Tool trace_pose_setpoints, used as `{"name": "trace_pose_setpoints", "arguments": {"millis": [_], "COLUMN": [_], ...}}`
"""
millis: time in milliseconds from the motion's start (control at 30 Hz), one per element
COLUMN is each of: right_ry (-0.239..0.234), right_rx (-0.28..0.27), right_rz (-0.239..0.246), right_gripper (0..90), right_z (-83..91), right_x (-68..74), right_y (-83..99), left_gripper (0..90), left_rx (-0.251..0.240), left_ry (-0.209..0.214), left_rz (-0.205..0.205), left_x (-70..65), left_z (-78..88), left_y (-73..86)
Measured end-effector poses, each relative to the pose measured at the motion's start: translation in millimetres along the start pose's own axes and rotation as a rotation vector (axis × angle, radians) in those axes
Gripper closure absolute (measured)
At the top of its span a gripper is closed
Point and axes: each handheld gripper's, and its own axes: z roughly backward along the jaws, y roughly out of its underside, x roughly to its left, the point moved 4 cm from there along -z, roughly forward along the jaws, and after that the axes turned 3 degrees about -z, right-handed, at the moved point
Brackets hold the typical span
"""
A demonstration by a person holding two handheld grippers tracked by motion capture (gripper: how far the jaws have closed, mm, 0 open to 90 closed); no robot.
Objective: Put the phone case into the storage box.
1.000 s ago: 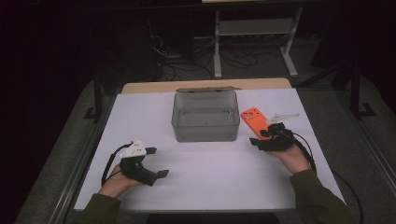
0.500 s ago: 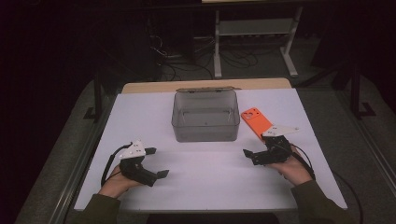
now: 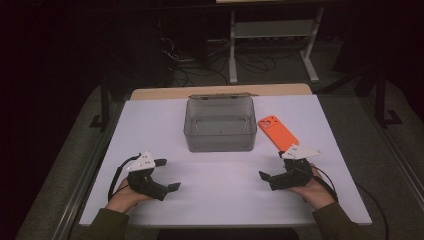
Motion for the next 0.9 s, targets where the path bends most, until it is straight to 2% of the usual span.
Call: {"name": "trace_pose_setpoints", "arguments": {"millis": [433, 900], "right_ry": [-0.047, -0.041], "right_rx": [0.023, 0.032], "right_rz": [0.029, 0.039], "right_gripper": [0.0, 0.0], "right_z": [-0.7, -0.7], "right_x": [3.8, 1.6], "right_y": [9.8, 3.6], "left_gripper": [0.0, 0.0], "left_rx": [-0.023, -0.014], "left_ry": [0.002, -0.003], "left_rz": [0.003, 0.003], "left_x": [3.4, 5.4], "left_z": [0.2, -0.3], "left_y": [1.3, 3.9]}}
